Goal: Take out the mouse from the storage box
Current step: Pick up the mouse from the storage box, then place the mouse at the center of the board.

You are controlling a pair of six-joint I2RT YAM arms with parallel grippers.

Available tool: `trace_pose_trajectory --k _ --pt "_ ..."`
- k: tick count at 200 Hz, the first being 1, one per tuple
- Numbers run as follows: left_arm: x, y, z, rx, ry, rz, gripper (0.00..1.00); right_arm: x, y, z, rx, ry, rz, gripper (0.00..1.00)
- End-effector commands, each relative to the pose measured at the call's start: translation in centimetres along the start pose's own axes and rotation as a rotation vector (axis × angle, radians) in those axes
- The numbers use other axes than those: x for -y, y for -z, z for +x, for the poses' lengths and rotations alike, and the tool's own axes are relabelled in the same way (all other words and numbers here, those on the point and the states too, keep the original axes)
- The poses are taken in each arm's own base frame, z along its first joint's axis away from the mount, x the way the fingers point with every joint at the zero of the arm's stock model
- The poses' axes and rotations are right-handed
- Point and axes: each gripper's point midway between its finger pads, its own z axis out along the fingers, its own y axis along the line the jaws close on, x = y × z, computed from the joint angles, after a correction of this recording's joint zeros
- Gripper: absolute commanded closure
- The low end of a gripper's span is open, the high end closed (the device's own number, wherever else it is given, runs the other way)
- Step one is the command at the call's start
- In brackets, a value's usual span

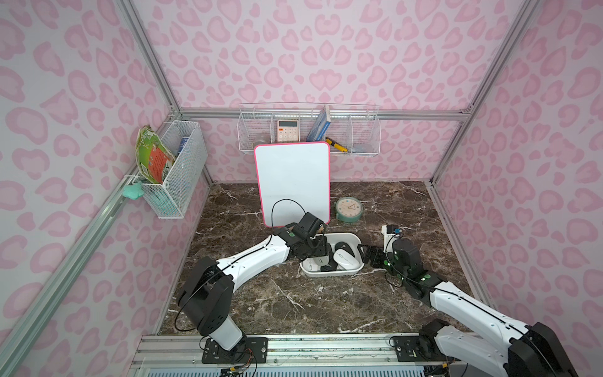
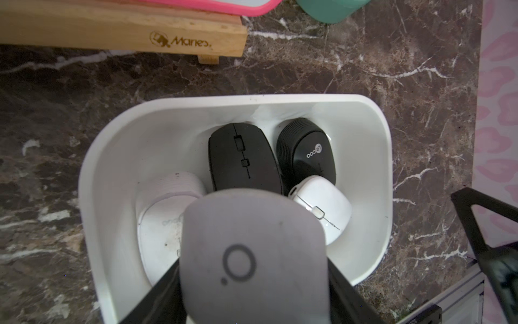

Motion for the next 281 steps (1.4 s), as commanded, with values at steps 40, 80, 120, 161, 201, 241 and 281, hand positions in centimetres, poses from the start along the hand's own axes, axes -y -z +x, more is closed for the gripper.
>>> trace_pose_trajectory --k 40,80,120,161,201,241,281 --pt "-1.5 3.1 -0.8 0.025 0.004 -0.03 0.48 -0.2 -0.1 0.0 -0.016 0.032 0.016 0.12" --pt "-6.0 7.1 -0.6 0.055 0.055 -0.129 0.47 -0.7 -0.3 0.2 -0.033 0.067 0.01 0.12" --pt "-11.8 9.6 0.5 0.029 0.163 -0.236 0.47 -1.1 -0.9 0.5 -0.043 0.078 0.004 0.12" --pt "-14.5 9.2 1.2 -0.016 0.254 -0.287 0.47 -2.0 -1.5 0.4 -0.063 0.105 -0.003 0.12" --pt "-15.5 6.8 1.6 -0.072 0.281 -0.323 0.47 -2.6 -1.5 0.2 -0.07 0.128 0.0 0.12" --pt "-16.2 4.8 1.7 -0.112 0.291 -0.35 0.47 -2.8 -1.4 0.4 -0.074 0.14 0.006 0.12" --pt "-16.2 3.0 1.9 -0.152 0.286 -0.354 0.47 -3.1 -1.5 0.7 -0.08 0.153 0.007 0.12"
